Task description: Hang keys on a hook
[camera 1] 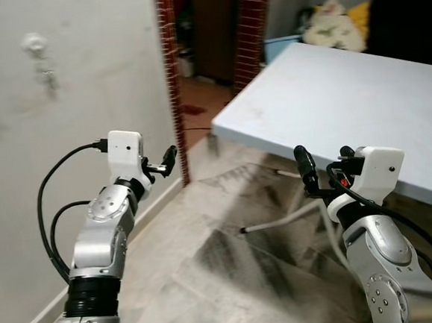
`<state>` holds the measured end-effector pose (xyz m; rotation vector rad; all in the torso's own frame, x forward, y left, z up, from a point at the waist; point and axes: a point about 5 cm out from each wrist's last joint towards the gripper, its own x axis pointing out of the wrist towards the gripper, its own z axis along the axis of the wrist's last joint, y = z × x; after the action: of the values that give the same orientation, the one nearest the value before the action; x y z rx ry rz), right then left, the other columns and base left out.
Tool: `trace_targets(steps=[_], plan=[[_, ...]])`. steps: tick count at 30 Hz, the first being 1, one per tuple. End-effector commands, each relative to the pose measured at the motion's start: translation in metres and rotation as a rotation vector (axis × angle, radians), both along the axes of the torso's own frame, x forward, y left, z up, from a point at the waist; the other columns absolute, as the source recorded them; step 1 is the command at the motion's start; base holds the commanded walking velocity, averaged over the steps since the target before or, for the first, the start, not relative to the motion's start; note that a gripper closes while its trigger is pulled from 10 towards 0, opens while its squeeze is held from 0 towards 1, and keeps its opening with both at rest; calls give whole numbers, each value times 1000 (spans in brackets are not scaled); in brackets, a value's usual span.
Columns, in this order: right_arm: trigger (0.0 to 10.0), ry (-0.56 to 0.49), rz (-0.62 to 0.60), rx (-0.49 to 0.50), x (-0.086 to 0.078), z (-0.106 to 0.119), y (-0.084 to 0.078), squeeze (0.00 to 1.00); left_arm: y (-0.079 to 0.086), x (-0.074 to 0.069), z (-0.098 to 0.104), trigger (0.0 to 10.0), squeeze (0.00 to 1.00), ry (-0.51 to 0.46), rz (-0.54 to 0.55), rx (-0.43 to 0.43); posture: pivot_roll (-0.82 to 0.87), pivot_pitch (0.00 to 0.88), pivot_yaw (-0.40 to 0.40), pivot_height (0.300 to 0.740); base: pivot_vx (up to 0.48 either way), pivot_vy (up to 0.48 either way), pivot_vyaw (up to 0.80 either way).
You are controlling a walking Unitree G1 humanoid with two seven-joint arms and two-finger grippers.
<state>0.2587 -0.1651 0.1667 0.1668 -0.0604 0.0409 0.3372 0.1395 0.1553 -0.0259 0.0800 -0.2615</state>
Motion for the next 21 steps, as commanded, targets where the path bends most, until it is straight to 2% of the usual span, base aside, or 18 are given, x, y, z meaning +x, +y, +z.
trace_targets(steps=[1,3,8,21], plan=[[10000,-11,1,1,-1,4,1,0,5,-1,-2,10000,0,14,18,10,79,6,-19,740,0,0,0],[10000,-7,3,1,-1,4,1,0,6,-1,-2,10000,0,15,21,12,74,8,-26,740,0,0,0],[10000,2,5,-2,1,4,2,0,9,1,-3,10000,0,27,32,6,68,7,-30,740,0,0,-800],[10000,-8,-5,-3,1,7,1,0,11,10,6,10000,0,2,12,36,59,3,-15,740,0,462,-800]])
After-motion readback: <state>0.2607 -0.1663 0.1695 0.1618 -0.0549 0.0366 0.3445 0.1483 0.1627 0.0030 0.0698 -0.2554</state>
